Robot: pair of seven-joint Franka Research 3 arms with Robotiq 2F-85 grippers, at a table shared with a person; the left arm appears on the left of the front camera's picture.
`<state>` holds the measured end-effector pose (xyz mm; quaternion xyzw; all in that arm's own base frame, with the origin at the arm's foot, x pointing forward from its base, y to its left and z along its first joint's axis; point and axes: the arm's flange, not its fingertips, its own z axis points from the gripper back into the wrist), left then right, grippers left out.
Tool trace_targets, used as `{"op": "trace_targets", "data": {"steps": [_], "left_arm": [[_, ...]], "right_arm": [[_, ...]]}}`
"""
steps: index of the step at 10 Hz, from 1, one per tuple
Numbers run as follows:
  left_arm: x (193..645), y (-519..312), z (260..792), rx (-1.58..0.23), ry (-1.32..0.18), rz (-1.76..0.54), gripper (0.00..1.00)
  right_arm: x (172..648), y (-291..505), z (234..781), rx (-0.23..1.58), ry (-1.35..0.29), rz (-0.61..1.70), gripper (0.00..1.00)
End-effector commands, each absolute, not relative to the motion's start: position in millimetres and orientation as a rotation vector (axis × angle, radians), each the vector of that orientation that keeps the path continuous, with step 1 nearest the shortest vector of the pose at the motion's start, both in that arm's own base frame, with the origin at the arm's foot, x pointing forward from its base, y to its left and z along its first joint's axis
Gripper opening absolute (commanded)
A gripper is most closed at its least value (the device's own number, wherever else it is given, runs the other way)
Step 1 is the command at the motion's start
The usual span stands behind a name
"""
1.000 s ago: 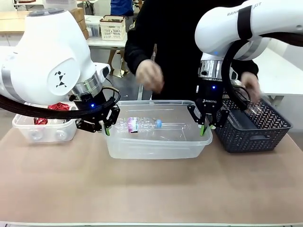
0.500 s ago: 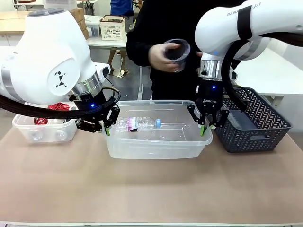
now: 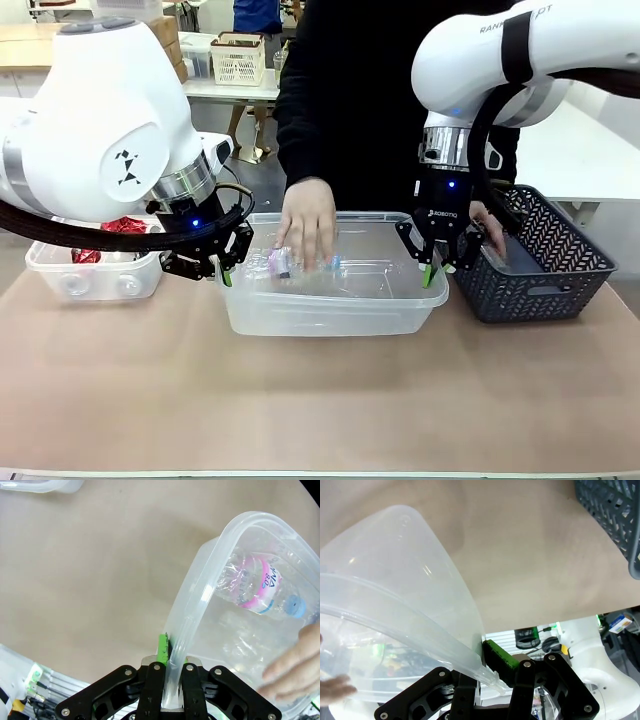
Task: Sort the waste into each basket.
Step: Offer the picked Organizing box to the human.
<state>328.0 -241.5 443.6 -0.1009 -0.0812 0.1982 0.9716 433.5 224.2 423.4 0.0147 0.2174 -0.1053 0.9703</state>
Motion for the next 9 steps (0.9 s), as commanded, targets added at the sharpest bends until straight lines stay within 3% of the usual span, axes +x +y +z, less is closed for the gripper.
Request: {"op": "trace_targets", "data": {"steps": [1, 9], "left_arm": [[330.3, -236.2, 446.6, -0.211, -0.181, 0.444, 0.00], [330.3, -236.2, 446.6, -0.211, -0.181, 0.444, 0.00]], "right_arm": [[428.7, 226.0, 427.5, 0.032, 0.452, -0.229, 0.00], [428.7, 226.0, 427.5, 0.032, 0.452, -0.229, 0.00]]}}
